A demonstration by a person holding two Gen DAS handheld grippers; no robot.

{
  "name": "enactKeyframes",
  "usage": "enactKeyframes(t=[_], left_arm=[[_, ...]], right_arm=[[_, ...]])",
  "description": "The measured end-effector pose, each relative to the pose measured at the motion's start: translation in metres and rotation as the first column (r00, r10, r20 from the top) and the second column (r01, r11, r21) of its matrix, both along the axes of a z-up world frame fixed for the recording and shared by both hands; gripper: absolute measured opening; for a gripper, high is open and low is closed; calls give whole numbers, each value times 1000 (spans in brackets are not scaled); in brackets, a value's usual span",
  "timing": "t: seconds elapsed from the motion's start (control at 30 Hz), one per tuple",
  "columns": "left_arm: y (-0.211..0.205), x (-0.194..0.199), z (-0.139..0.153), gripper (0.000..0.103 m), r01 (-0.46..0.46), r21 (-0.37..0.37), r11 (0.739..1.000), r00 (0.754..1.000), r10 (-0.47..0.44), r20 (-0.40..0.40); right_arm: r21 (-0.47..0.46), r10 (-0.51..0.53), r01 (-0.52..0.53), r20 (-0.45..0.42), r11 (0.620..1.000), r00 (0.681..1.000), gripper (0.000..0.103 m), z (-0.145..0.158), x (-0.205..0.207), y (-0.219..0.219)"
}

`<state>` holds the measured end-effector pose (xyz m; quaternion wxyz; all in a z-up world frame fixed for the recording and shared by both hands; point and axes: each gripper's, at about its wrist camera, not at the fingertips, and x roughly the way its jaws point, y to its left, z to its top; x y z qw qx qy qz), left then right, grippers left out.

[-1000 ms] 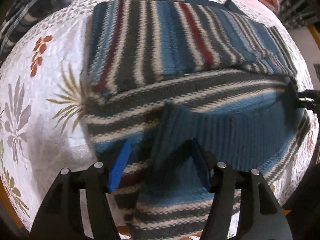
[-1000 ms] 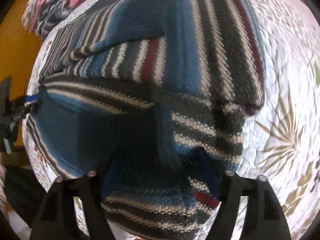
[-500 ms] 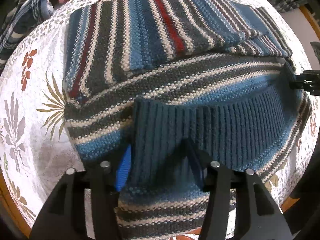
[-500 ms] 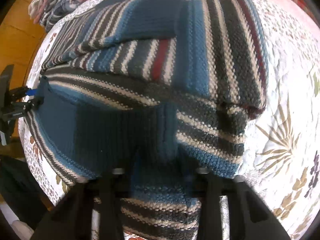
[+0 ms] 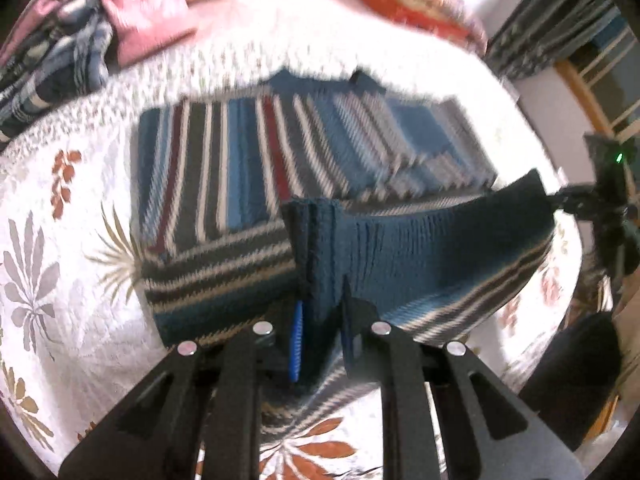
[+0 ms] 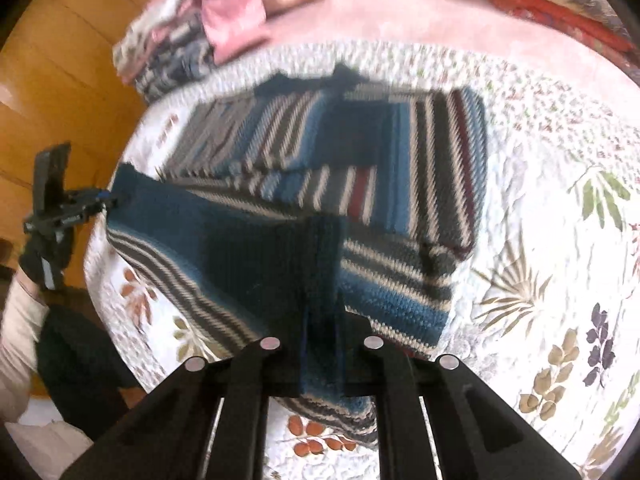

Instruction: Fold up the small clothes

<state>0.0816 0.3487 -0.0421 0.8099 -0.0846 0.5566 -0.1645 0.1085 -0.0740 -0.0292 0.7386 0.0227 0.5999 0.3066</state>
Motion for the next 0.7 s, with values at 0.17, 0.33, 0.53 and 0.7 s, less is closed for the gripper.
enactKeyframes(t=[0.17, 0.33, 0.53, 0.7], left_arm=[[14, 11, 23, 13, -118, -70, 991, 988, 124, 94], [24, 45, 28, 13, -202, -92, 975, 967, 214, 139], [33, 108, 20, 13, -264, -76, 962, 945, 274, 180], [29, 157, -2, 13, -274, 5, 962, 942, 267, 202]], right_arm=[[92, -104, 99, 52, 991, 993, 10, 25, 20, -13], [123, -191, 179, 92, 976, 977, 10, 38, 59, -13], [119, -263, 251, 101, 961, 960, 10, 36, 131, -5], [56, -302, 299, 74, 953, 950, 10, 8, 187, 11]])
